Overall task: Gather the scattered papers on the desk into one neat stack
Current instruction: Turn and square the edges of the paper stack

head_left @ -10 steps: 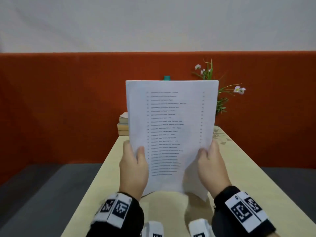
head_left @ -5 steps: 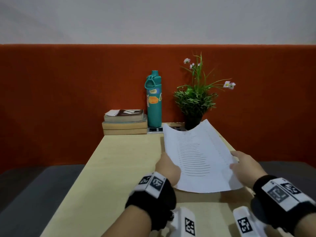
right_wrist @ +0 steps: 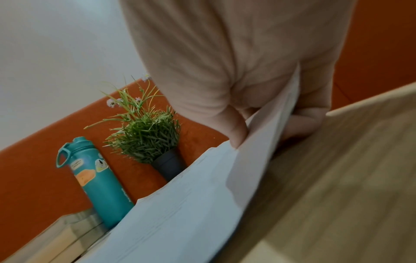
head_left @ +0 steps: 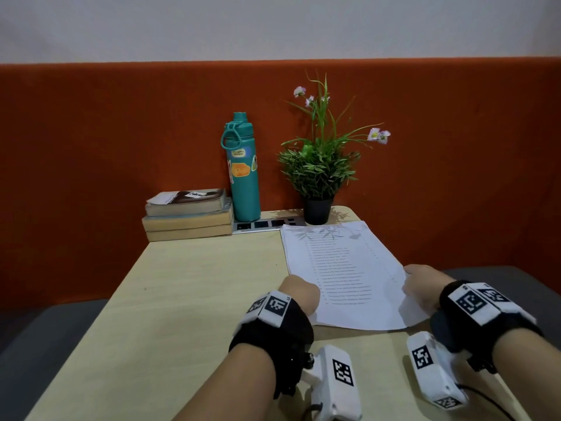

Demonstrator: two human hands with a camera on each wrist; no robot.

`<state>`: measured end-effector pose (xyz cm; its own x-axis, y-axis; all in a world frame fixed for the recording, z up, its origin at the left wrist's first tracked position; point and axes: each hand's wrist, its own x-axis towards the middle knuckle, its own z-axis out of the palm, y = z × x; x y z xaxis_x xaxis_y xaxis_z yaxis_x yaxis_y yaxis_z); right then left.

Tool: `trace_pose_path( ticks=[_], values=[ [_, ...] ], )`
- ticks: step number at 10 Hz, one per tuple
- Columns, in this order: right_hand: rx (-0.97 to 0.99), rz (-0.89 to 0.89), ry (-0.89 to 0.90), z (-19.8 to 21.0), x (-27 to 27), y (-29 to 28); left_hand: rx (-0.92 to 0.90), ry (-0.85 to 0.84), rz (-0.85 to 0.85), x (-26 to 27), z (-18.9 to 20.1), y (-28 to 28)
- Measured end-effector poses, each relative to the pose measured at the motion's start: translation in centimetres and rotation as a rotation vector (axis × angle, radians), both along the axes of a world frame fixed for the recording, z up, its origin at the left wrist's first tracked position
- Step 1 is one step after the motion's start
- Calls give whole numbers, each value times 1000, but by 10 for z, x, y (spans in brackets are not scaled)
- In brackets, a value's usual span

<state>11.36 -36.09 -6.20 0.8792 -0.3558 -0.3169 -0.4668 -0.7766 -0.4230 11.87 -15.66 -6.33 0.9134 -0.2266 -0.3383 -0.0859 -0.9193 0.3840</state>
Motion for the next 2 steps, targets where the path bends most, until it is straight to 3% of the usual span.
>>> trace_pose_path(
  ticks=[1, 2],
  values=[
    [-200, 147, 22, 6, -9, 8, 2, 26, 20, 3, -1, 0],
    [-151, 91, 43, 19, -18, 9, -201, 106, 310, -2, 6, 3]
  ],
)
